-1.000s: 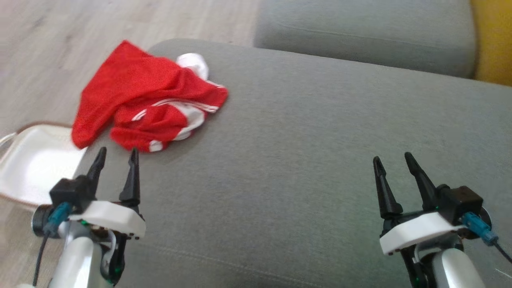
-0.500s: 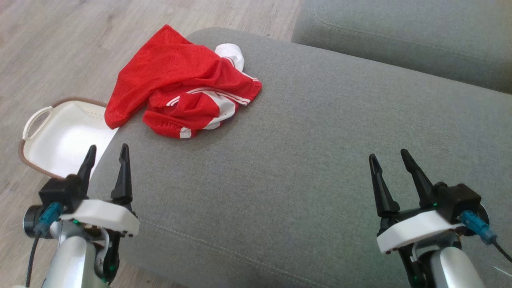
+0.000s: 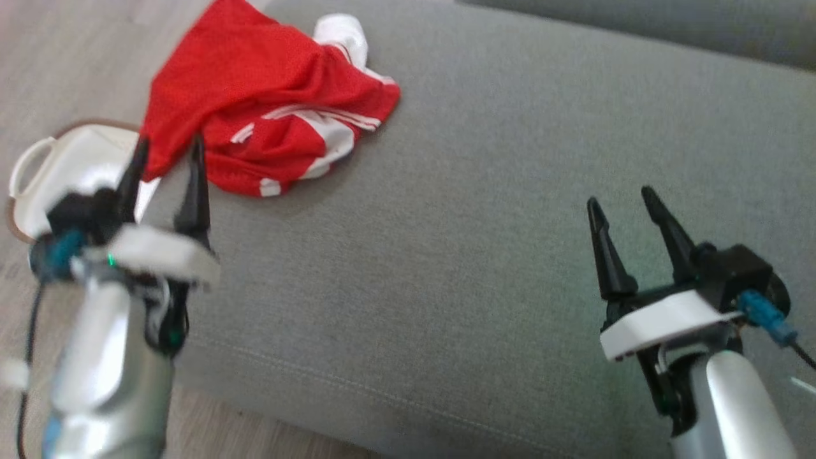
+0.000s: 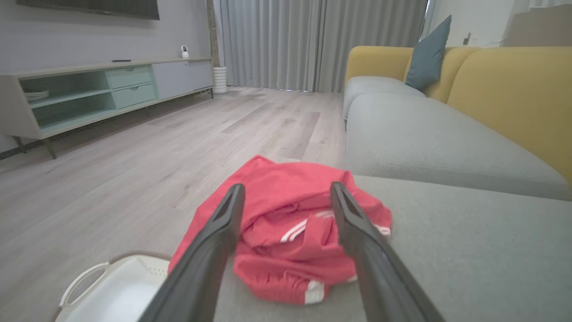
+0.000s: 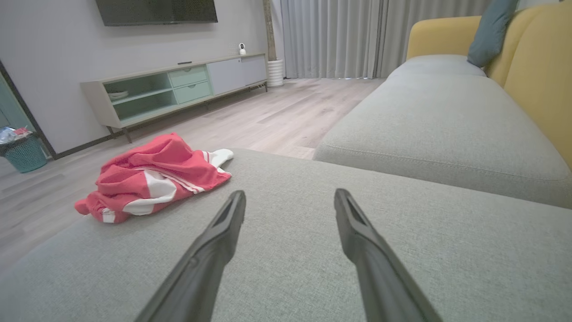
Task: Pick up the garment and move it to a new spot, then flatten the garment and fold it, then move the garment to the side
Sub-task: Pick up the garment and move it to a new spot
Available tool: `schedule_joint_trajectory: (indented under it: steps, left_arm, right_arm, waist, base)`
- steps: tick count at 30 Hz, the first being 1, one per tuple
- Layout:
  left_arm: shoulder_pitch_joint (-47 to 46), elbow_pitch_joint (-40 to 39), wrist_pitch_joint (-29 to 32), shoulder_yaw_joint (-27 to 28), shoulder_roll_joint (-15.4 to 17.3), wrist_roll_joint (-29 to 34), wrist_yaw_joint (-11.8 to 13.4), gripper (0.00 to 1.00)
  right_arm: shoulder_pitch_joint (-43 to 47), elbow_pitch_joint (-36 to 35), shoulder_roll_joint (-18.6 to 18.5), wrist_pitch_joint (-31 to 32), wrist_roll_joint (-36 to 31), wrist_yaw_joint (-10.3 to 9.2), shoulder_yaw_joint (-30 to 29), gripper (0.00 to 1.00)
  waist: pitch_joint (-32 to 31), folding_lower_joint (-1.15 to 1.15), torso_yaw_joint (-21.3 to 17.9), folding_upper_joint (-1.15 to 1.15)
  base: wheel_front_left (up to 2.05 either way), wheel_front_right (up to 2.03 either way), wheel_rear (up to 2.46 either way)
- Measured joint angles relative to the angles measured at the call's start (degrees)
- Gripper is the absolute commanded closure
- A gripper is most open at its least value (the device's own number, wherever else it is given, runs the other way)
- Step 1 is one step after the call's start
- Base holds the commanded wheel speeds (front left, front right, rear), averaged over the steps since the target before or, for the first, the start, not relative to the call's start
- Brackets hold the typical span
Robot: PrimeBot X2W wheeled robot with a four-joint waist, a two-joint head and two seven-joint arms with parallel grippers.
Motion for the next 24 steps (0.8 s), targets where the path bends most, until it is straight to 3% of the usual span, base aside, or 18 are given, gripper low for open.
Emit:
schedule_joint_trajectory:
  steps: [12,17,24]
  left_arm:
    - [-23.2,17.5,10.3,-2.2,2.4,-6.6,-1.6,0.0]
    - [-31.5,24.8,18.8,-7.8,5.5,-12.4,-1.8,0.0]
    - [-35.3,31.2,31.5,-15.3,9.0,-19.5,-2.1,0.0]
  right_arm:
    - [-5.2,-4.0,-1.4,3.4,-2.5,0.0,-0.1,0.0]
    - [-6.9,-4.6,-1.6,4.0,-2.9,0.0,0.3,0.0]
    - [-6.9,-5.6,-1.7,4.6,-2.9,0.0,0.3,0.0]
  waist:
    - [11.3,0.01,-3.8,0.0]
    - [14.8,0.01,-6.3,0.0]
    - [16.7,0.0,-8.7,0.0]
  base:
    - [0.0,0.0,0.0]
    - [0.0,0.0,0.0]
    - [0.0,0.0,0.0]
